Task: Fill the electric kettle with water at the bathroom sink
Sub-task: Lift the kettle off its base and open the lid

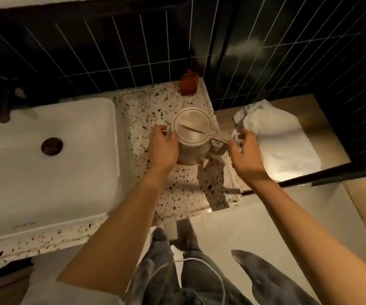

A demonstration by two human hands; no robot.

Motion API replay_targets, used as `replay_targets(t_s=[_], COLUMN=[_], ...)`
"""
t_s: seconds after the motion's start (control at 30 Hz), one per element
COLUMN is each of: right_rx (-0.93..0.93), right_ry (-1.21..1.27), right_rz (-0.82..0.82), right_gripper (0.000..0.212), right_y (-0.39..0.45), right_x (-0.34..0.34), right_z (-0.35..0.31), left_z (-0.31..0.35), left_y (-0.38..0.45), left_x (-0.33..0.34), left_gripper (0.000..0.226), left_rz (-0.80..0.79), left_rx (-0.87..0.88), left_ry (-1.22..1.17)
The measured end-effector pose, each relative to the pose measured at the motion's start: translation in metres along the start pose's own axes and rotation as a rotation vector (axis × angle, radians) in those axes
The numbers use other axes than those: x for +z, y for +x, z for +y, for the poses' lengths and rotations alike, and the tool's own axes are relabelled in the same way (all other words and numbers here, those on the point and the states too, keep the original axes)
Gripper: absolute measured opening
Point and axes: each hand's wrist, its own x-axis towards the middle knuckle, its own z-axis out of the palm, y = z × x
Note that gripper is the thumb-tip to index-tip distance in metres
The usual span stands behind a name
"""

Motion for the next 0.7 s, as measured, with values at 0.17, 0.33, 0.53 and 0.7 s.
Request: replay_targets(t_s=[0.17, 0.33, 0.53, 0.7], right_rx=[0.111, 0.198, 0.248, 0.309], right_ry=[0.071, 0.144, 0.165, 0.266], right_rz=[0.039, 0.091, 0.069, -0.073], right_gripper=[0.051, 0.022, 0.037, 0.086], right_y=[0.012, 0.023, 0.024, 0.031], right_x=[0.024, 0.038, 0.033, 0.040], right_z=[-0.011, -0.014, -0.013, 0.009], left_z=[-0.001, -0.006, -0.004, -0.005], left_y=[0.035, 0.059, 0.062, 0.065], left_x=[-0.004, -0.006, 0.003, 0.004], left_gripper=[0.052, 0.074, 0.066, 0.059], left_rz=[-0.079, -0.417, -0.529, -0.527], left_rx=[-0.188, -0.340, -0.307, -0.254], left_ry=[-0.078, -0.162, -0.197, -0.193])
